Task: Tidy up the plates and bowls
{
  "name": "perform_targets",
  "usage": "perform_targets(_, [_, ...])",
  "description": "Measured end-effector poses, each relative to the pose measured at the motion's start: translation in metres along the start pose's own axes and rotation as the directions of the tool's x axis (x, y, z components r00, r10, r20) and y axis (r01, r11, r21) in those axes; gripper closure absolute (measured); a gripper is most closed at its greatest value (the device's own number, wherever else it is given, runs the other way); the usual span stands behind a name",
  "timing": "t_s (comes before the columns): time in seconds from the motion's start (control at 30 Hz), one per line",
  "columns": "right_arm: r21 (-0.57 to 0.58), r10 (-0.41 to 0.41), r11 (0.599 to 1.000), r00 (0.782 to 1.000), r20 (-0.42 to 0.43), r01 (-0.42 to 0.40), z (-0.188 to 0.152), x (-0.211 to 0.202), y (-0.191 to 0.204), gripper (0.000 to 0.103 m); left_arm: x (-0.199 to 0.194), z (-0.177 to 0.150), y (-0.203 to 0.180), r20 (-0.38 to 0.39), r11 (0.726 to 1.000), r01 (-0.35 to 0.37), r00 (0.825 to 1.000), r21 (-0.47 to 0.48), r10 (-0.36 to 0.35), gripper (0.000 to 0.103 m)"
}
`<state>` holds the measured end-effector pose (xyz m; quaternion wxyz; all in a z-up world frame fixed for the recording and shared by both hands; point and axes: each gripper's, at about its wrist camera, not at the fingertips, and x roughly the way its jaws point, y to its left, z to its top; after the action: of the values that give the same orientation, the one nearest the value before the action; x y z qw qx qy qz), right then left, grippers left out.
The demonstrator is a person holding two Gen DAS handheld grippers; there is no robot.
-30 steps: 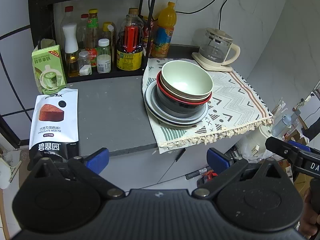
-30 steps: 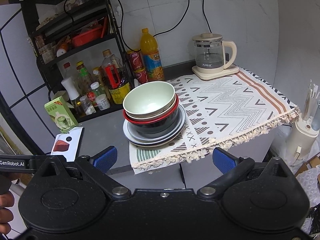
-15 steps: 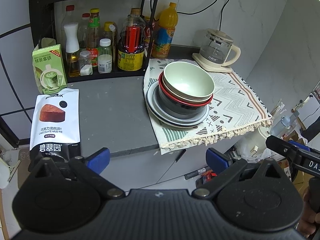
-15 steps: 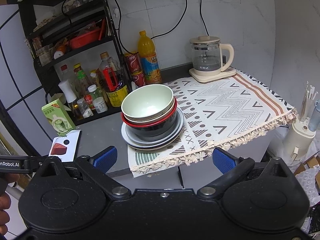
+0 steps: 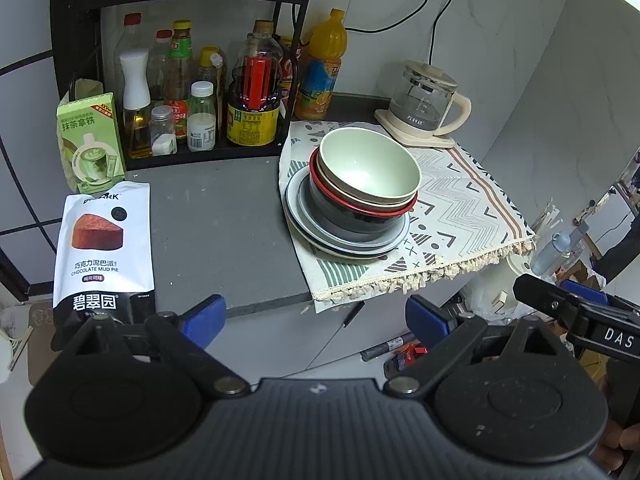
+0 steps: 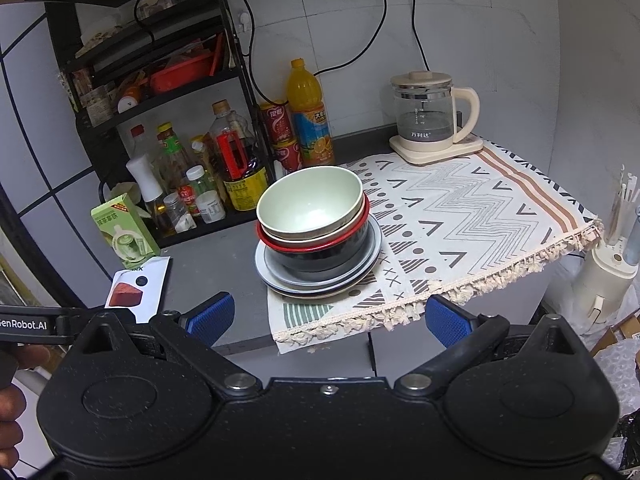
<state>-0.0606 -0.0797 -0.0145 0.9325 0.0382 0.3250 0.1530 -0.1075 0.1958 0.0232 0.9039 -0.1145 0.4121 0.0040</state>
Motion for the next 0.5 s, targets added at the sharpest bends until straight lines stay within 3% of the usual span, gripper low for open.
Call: perform_targets(0.5, [-0.007,0.007,1.0,1.0,-0.011,-0.007,-0.0029,0.0026,0.0006,0.001,0.0036,0.001,-0.0003,-0.023,1.0,0.001,1.0,-0.02,-0.001,0.004])
